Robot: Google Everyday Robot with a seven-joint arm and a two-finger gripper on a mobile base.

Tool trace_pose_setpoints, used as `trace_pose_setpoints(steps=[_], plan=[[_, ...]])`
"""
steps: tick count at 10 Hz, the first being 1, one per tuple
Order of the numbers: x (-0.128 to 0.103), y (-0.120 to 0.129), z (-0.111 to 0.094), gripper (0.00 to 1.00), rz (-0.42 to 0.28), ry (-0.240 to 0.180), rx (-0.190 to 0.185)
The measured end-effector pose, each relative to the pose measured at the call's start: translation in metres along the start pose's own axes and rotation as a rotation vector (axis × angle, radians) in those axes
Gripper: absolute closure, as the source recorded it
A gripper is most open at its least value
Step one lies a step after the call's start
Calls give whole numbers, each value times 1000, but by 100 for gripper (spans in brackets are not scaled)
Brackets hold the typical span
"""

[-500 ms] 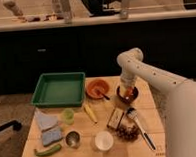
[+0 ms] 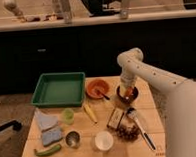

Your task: Place apple in purple bowl

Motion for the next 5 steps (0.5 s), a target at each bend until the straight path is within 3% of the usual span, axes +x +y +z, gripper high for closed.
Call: trace_pose_setpoints(steps=[4, 5], plan=[[0, 0, 0, 86, 0, 0, 0], [0, 0, 0, 82, 0, 0, 0]])
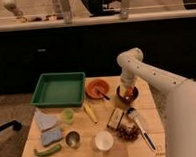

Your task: Place apple in purple bowl

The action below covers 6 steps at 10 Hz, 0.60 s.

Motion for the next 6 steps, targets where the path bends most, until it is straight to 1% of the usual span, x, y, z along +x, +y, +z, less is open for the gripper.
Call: trace_pose_setpoints(steps=[2, 5, 6], plan=[[0, 0, 0, 64, 0, 0, 0], [0, 0, 0, 32, 0, 0, 0], [0, 0, 0, 23, 0, 0, 0]])
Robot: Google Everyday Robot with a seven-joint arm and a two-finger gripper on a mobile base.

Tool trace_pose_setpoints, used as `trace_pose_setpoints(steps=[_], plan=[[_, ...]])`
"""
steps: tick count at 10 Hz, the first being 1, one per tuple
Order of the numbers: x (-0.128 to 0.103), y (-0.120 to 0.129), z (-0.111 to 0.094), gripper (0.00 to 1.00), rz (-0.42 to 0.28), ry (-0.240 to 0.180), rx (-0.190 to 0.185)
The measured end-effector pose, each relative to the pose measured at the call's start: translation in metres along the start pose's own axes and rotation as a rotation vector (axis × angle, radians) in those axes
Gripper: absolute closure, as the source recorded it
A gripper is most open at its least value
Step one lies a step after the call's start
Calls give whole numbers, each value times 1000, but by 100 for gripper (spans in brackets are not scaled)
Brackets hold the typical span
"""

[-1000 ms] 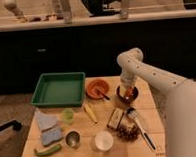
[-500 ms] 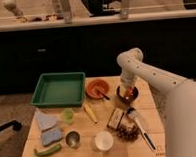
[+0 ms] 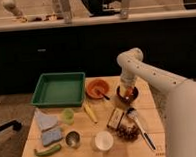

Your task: Place apple in purple bowl

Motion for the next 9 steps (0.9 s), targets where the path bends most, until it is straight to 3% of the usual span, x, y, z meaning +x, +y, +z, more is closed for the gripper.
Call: trace_pose_setpoints(steps=[1, 9], plan=[[0, 0, 0, 20, 0, 0, 0], [0, 0, 0, 20, 0, 0, 0]])
